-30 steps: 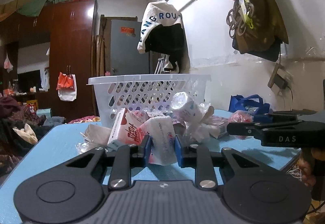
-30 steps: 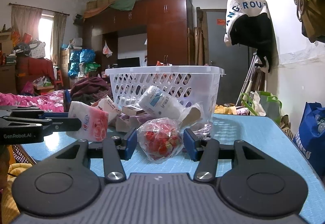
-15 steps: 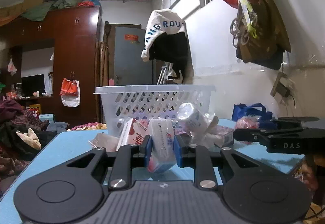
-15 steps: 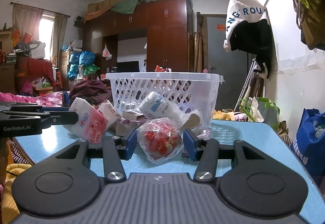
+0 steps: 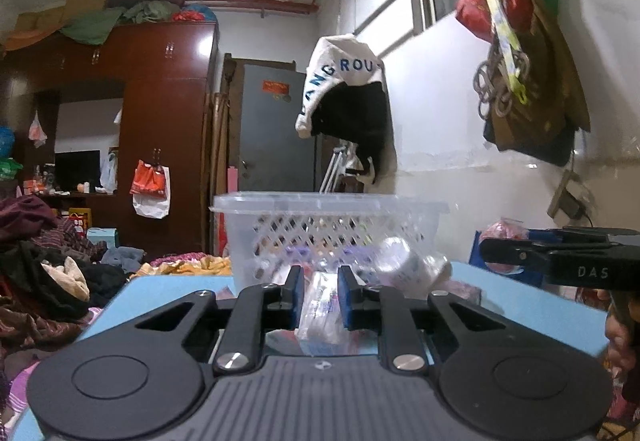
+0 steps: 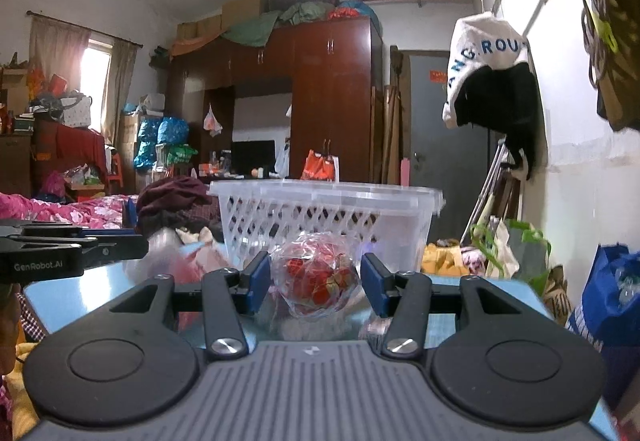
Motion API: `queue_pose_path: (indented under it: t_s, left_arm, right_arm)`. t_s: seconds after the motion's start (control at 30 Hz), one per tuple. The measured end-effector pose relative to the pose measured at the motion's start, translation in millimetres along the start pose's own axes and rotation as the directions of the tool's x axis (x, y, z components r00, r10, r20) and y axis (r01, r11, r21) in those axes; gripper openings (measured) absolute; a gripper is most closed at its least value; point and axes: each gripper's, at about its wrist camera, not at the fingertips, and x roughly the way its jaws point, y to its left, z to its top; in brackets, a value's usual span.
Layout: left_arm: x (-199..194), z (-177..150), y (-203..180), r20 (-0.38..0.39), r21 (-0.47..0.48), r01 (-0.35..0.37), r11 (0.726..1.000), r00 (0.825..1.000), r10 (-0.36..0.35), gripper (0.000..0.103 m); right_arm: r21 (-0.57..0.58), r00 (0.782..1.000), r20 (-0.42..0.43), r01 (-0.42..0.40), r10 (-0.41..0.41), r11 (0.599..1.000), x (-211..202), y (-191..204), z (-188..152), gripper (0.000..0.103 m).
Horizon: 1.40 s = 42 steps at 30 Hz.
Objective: Organize objects
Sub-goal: 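Grasp the red candy bag with the right tool while the left reaches into the pile, then grasp the pink tissue pack with the left tool while the right holds the candy bag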
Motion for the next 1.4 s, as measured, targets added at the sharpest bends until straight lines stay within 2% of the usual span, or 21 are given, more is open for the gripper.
queue_pose_path:
  t_s: [0.2, 0.47, 0.53, 0.6, 0.7, 0.77, 0.83, 0.9, 1.1, 1.23, 1.4]
  left_arm:
    - [6, 10, 13, -0.001, -0.031, -0.021, 0.999, 1.000, 0.021, 0.022]
    - [14, -6, 2, -0.079, -0.006, 0.041, 0.999, 0.996, -0.042, 0.022]
    - [19, -9, -6, -0.101, 0.030, 0.044, 0.999, 0.994, -0.041, 0.025]
    - [25, -10, -10, -0.109, 0.042, 0.055, 0.998, 0.993, -0.050, 0.035]
    - [35, -12, -13, -0.119, 0.078, 0.025, 0.997, 0.993, -0.015, 0.047]
    - [40, -11, -11, -0.137, 0.068, 0.035, 0.997, 0.990, -0.025, 0.052]
    - [43, -11, -10, -0.145, 0.074, 0.031, 0.997, 0.989, -0.020, 0.053]
    - [45, -13, -9, -0.163, 0.086, 0.026, 0.996, 0.987, -0.012, 0.062]
    - [52, -14, -17, -0.191, 0.118, 0.020, 0.993, 0.982, 0.003, 0.076]
    - [56, -15, -27, -0.202, 0.159, 0.003, 0.987, 0.979, 0.029, 0.079]
    - [66, -11, -31, -0.230, 0.141, 0.001, 0.990, 0.973, 0.032, 0.079]
  right_arm:
    - [0.013, 1.000, 0.027, -0.014, 0.014, 1.000, 8, -4, 18, 0.053]
    - [0.025, 1.000, 0.015, -0.026, 0.026, 0.999, 7, -5, 10, 0.053]
    - [0.026, 1.000, 0.015, -0.027, 0.027, 0.999, 6, -6, 10, 0.053]
    - [0.029, 0.999, 0.015, -0.030, 0.029, 0.999, 6, -6, 10, 0.053]
    - [0.024, 0.999, 0.011, -0.038, 0.037, 0.999, 5, -4, 8, 0.053]
    - [0.019, 0.999, 0.008, -0.043, 0.043, 0.999, 5, -2, 8, 0.053]
    - [0.016, 0.999, 0.005, -0.047, 0.047, 0.999, 5, -1, 8, 0.053]
    - [0.012, 0.999, 0.001, -0.051, 0.051, 0.999, 6, 0, 7, 0.053]
    - [0.012, 0.998, -0.005, -0.056, 0.056, 0.998, 6, 1, 6, 0.053]
    - [0.012, 0.998, -0.008, -0.061, 0.061, 0.998, 6, 1, 4, 0.053]
    - [0.014, 0.998, -0.013, -0.065, 0.065, 0.998, 6, 0, 2, 0.053]
